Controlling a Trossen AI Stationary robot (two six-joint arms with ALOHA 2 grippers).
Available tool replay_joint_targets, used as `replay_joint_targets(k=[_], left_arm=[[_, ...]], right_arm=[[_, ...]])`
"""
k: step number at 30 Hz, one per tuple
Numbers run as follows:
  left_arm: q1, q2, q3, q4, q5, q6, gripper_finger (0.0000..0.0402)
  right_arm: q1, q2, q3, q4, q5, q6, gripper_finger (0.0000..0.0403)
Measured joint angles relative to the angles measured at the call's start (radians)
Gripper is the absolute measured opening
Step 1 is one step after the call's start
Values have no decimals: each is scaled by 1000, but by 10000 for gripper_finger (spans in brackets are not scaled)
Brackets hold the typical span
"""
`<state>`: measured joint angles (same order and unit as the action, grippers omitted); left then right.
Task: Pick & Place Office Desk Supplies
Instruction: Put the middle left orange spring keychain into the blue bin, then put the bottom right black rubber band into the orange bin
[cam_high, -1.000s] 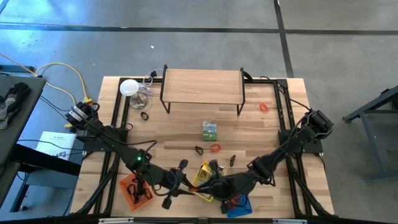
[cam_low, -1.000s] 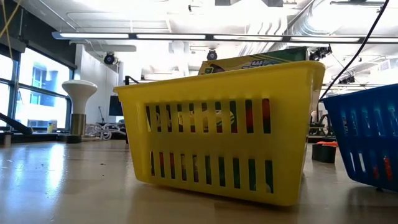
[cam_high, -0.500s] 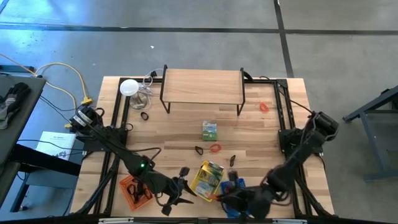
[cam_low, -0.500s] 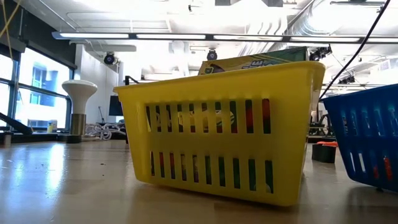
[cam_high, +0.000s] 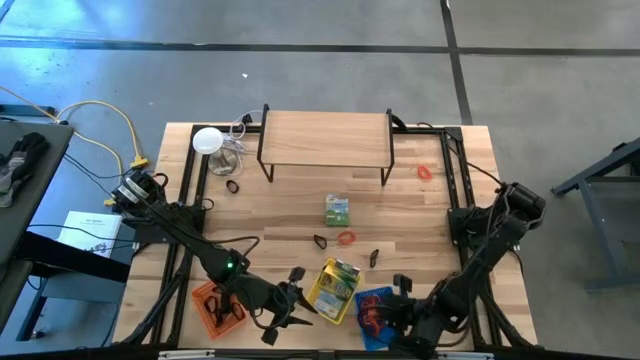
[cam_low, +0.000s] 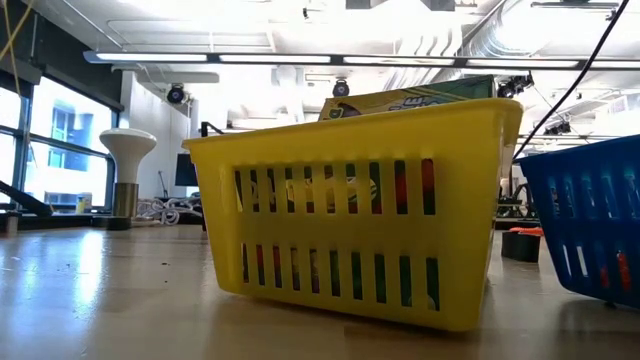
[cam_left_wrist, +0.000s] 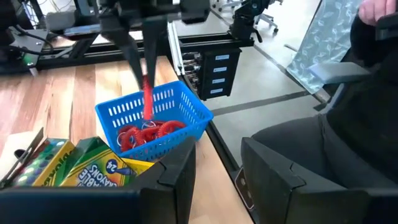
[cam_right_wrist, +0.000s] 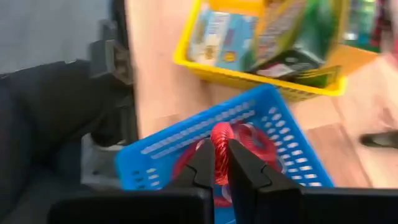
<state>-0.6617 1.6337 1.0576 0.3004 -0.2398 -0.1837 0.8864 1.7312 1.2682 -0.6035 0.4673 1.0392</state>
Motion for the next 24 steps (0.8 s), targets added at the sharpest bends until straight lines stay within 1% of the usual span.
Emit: replay_joint_targets(k=[2, 4, 6, 8, 12, 15, 18, 22, 24], left_arm=[[0, 0, 0, 0, 0, 3, 125], [0, 0, 0, 0, 0, 3, 125], [0, 0, 0, -2, 0, 3, 125], [-1, 0, 0, -9, 0, 3, 125], [-2, 0, 0, -33, 0, 4, 125], [-2, -1, 0, -45, 0, 3, 125], [-2, -1, 0, -45, 0, 3, 125], [-1, -1, 0, -42, 0, 2, 125], [-1, -1, 0, -42, 0, 2, 125]], right_arm=[[-3, 14, 0, -6, 4, 34, 21], [-11, 25, 0, -21, -18, 38, 38], [-17, 27, 0, -44, -54, 51, 62], [-25, 27, 0, -70, -65, 65, 91], [-41, 15, 0, -119, -32, 56, 146], [-58, -7, 0, -159, -5, 28, 174], [-89, -31, 0, -273, 11, 22, 182], [-157, -52, 0, -495, 13, 15, 177], [-204, -53, 0, -569, 9, 15, 174]])
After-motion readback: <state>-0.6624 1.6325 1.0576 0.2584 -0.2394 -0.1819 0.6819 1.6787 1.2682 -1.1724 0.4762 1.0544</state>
